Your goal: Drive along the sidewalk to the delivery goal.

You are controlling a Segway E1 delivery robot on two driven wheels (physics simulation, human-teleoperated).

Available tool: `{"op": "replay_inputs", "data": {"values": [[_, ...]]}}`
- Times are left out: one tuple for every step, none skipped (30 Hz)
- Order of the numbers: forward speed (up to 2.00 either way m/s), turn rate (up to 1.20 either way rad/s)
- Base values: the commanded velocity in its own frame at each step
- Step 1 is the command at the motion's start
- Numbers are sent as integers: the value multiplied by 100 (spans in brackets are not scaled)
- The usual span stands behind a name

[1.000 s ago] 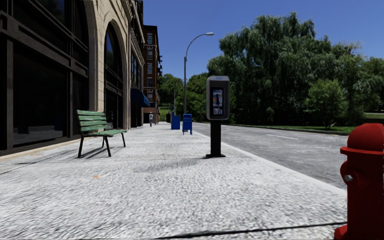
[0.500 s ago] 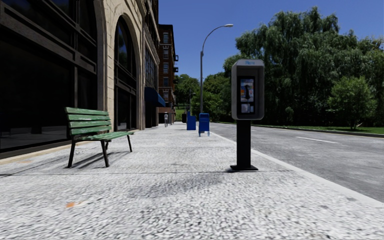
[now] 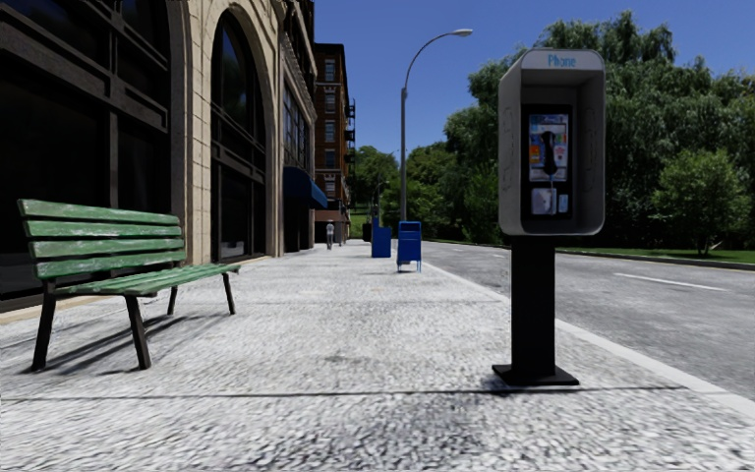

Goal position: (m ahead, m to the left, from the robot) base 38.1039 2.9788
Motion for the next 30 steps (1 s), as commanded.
{"op": "replay_inputs", "data": {"values": [[200, 29], [200, 29], [200, 29], [200, 27], [200, 0], [200, 0], [200, 0], [200, 0], [200, 0], [200, 0], [200, 0], [200, 0], [200, 0], [200, 0], [200, 0], [200, 0], [200, 0], [200, 0], [200, 0], [200, 0], [200, 0], [200, 0], [200, 5], [200, 5], [200, 7], [200, 7], [200, 7], [200, 0], [200, 0], [200, 0]]}}
